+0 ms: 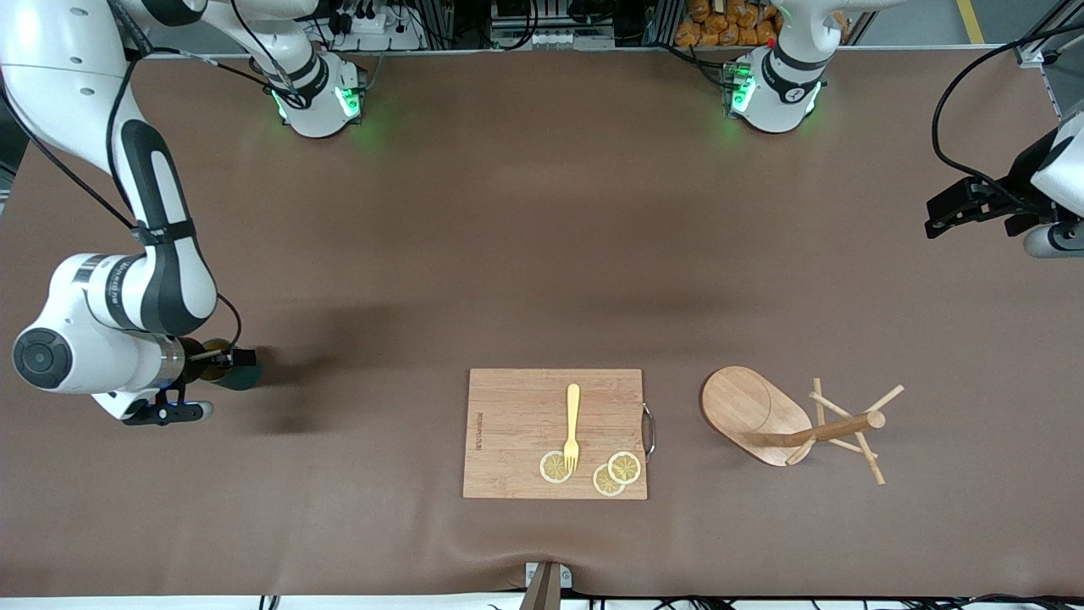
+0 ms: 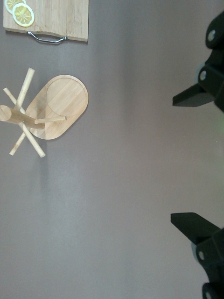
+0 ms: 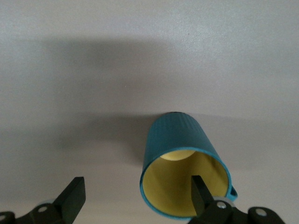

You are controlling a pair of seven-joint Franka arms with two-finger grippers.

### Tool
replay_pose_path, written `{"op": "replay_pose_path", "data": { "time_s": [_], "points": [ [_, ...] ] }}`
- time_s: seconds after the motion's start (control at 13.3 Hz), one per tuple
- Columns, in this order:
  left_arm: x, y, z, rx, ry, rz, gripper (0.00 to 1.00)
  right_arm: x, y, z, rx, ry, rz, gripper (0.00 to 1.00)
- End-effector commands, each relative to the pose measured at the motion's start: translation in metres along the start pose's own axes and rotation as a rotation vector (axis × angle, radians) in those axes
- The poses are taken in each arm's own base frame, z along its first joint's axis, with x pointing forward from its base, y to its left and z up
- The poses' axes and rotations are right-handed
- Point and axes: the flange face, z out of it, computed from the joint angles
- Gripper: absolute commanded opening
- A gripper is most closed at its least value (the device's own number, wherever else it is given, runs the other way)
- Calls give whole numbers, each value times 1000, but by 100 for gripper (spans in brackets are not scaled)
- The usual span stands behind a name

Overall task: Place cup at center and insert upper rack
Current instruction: 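Reach the right gripper to the teal mug and grasp its body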

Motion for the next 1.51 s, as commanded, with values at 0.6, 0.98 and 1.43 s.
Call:
{"op": "replay_pose_path", "data": {
  "time_s": [0.6,0.98,1.43],
  "points": [
    [0,2,-2,10,5,4,100,6,3,27,24,-26,-109,22],
    [1,3,0,10,2,5,100,1,-6,31,32,-77,-120,0],
    [1,3,-1,11,3,5,100,4,-71,16,24,-61,-203,0]
  ]
}}
